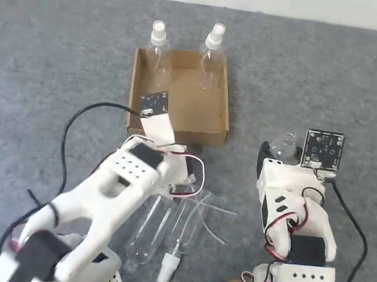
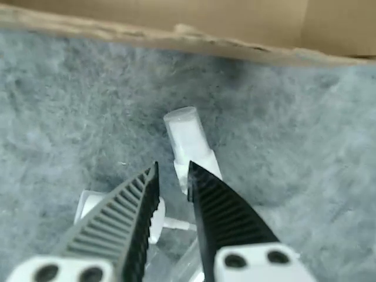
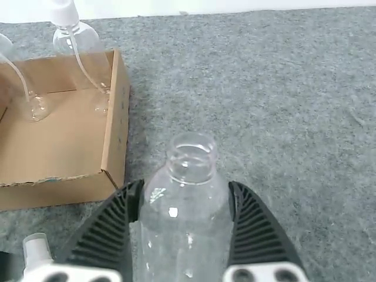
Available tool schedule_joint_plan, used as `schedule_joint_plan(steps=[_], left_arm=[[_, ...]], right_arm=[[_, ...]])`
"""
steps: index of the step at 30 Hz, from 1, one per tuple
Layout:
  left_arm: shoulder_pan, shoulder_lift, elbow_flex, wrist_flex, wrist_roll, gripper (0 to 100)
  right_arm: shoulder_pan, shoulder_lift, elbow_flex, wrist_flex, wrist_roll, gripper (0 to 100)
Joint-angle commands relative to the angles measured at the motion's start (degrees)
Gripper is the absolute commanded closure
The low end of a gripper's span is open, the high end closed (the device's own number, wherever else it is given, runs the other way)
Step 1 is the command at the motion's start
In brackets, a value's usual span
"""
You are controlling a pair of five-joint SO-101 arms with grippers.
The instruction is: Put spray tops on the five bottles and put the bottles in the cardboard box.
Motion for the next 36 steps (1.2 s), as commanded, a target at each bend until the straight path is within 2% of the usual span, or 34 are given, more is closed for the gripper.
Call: schedule_joint_plan(steps=[1,9,24,31,36], left_arm=[[-0.35,2.99,-5.49,0.00,0.97,92],[-0.35,3.34,-6.37,-1.67,3.69,92],[-0.35,4.04,-3.03,-8.62,3.78,92],[-0.35,8.97,-5.14,-7.65,3.87,92],[-0.35,14.86,-11.82,-0.53,5.71,92]], right_arm=[[0.66,-1.45,-0.26,-0.84,-0.18,99.3],[0.66,-1.45,-0.26,-0.84,-0.18,99.3],[0.48,-1.45,-0.26,-0.84,-0.18,99.3],[0.48,-1.45,-0.26,-0.84,-0.18,99.3],[0.57,-1.45,-0.26,-0.75,-0.18,99.3]])
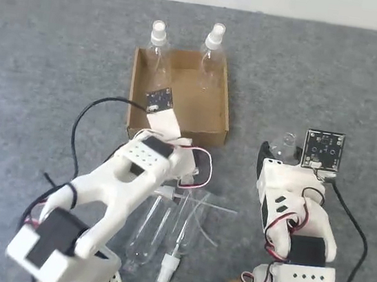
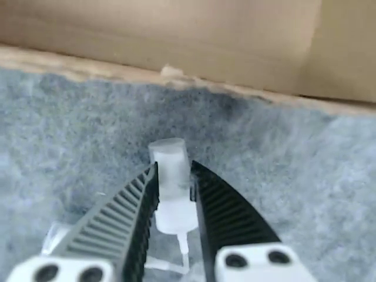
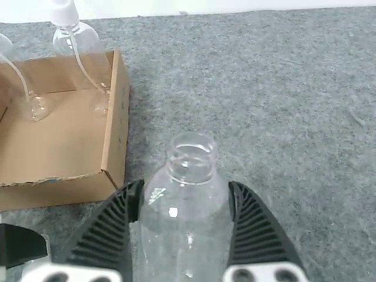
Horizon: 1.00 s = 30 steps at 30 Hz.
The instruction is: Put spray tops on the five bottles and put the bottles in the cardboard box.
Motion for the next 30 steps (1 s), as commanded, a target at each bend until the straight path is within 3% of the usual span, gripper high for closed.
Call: schedule_joint_plan(steps=[1,11,17,30], left_arm=[[-0.35,3.87,-6.46,5.01,2.02,92],[-0.44,5.54,-7.78,5.45,2.02,92],[-0.44,5.54,-8.40,7.47,2.02,84],[-0.18,5.63,-8.31,7.47,1.67,99]], right_arm=[[0.57,-1.45,-0.26,-0.75,-0.18,99.3],[0.66,-1.45,-0.26,-0.75,-0.18,99.3],[0.48,-1.45,-0.26,-0.75,-0.09,99.3],[0.31,-1.98,0.88,-1.27,1.85,99.3]])
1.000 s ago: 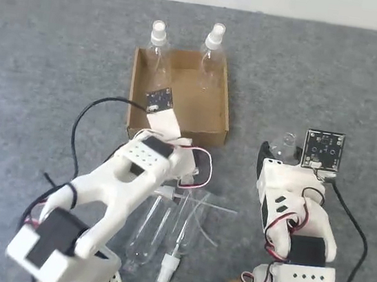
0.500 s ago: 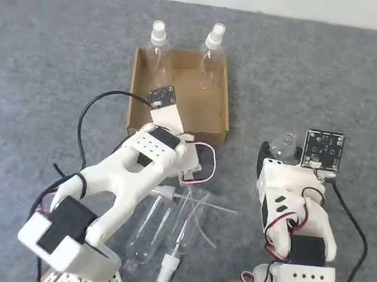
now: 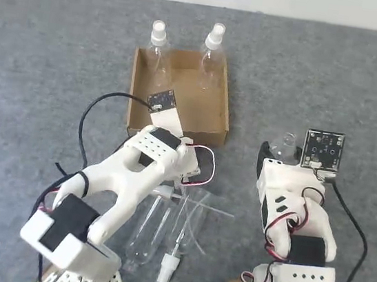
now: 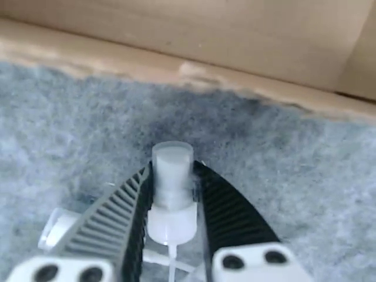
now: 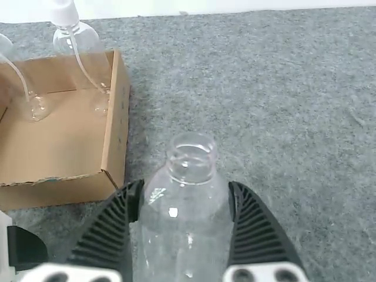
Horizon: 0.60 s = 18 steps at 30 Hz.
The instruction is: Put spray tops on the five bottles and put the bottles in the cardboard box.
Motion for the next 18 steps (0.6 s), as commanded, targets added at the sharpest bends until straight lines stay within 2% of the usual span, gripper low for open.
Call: schedule_joint_plan(steps=[1,8,12,18], left_arm=[[0.00,-0.88,-1.98,0.62,0.09,99],[0.00,-2.29,-1.89,1.05,0.18,99],[-0.26,-8.35,-0.22,3.08,0.35,99],[-0.35,-19.52,6.46,-0.62,0.09,99]], right_arm=[[0.31,-1.98,0.70,-1.27,1.67,99.3],[0.31,-1.98,0.70,-1.27,1.67,99.3],[0.22,-1.98,0.70,-1.27,1.67,99.3],[0.22,-1.98,0.70,-1.27,1.67,99.3]])
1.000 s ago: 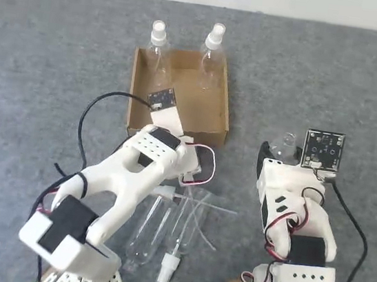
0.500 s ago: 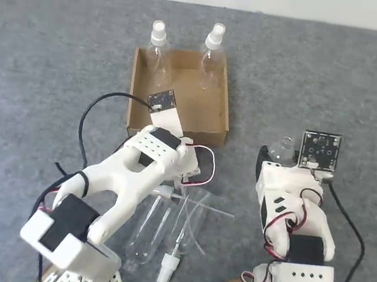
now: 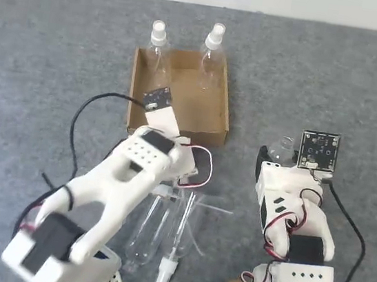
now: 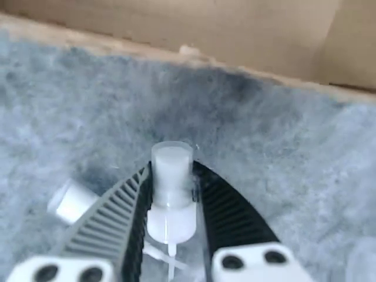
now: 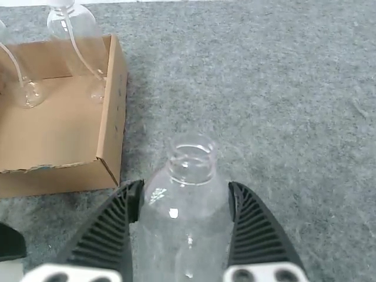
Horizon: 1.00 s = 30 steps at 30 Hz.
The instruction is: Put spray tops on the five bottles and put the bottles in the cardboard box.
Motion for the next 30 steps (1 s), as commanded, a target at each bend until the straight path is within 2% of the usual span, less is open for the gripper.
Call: schedule_joint_plan(steps=[1,6,12,19,30], left_arm=[[-0.35,-11.16,3.21,-2.99,0.26,99],[-0.44,-19.52,6.37,-3.34,0.18,99],[-7.30,-26.55,6.99,-3.34,0.18,99],[-11.87,-32.62,7.08,-3.34,0.09,99],[-12.66,-46.77,14.73,-8.18,0.09,99]], right_arm=[[0.31,-1.98,-0.88,-1.27,0.79,99.3],[0.31,-1.98,-0.88,-1.27,0.79,99.3],[0.31,-1.98,-0.88,-1.27,0.79,99.3],[0.31,-1.98,-0.79,-1.27,0.79,99.3],[0.31,-1.98,-0.79,-1.27,0.79,99.3]])
